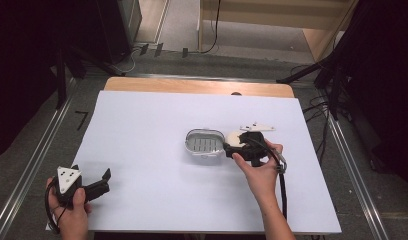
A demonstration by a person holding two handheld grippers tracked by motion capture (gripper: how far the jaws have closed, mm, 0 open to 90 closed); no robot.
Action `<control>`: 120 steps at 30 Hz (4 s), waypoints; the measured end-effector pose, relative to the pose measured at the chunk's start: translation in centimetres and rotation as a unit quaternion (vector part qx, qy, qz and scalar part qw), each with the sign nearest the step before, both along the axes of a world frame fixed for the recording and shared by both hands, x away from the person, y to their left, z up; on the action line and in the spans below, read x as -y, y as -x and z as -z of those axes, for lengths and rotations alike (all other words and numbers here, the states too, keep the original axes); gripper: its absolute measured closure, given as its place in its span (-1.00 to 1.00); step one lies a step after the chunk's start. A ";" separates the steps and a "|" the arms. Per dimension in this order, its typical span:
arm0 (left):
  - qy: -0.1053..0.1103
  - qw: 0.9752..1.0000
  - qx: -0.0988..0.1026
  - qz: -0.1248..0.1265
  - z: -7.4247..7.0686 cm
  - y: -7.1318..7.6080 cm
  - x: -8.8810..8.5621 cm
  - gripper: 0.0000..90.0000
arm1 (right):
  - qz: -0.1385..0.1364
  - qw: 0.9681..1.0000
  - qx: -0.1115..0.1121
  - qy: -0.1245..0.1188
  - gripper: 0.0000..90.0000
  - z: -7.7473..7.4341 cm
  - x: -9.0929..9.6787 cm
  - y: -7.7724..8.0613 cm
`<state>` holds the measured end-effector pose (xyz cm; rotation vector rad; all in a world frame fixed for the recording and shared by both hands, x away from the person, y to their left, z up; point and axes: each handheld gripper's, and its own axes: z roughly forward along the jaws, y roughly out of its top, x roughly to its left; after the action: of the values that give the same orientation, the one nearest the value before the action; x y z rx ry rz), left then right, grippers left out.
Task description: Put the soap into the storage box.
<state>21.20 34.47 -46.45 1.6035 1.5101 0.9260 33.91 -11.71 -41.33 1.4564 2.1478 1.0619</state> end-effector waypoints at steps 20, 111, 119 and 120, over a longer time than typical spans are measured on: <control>0.003 1.000 -0.002 0.002 0.0 -0.1 -0.1 -0.99 | -0.020 1.000 0.009 -0.001 -0.45 -1.0 -2.2 -0.3; 0.002 1.000 -0.009 0.002 0.0 -0.2 0.0 -0.99 | -0.027 0.998 -0.055 0.008 -0.48 2.2 -7.7 -2.5; 0.001 1.000 -0.010 0.003 0.0 -0.3 0.0 -0.99 | -0.025 0.998 -0.053 0.005 -0.47 2.1 -7.4 -2.3; 0.001 1.000 -0.010 0.003 0.0 -0.3 0.0 -0.99 | -0.025 0.998 -0.052 0.004 -0.47 2.1 -7.4 -2.4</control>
<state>21.46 34.49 -46.48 1.6193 1.5190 0.9080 36.27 -4.31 -43.40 1.4933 2.2677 1.0143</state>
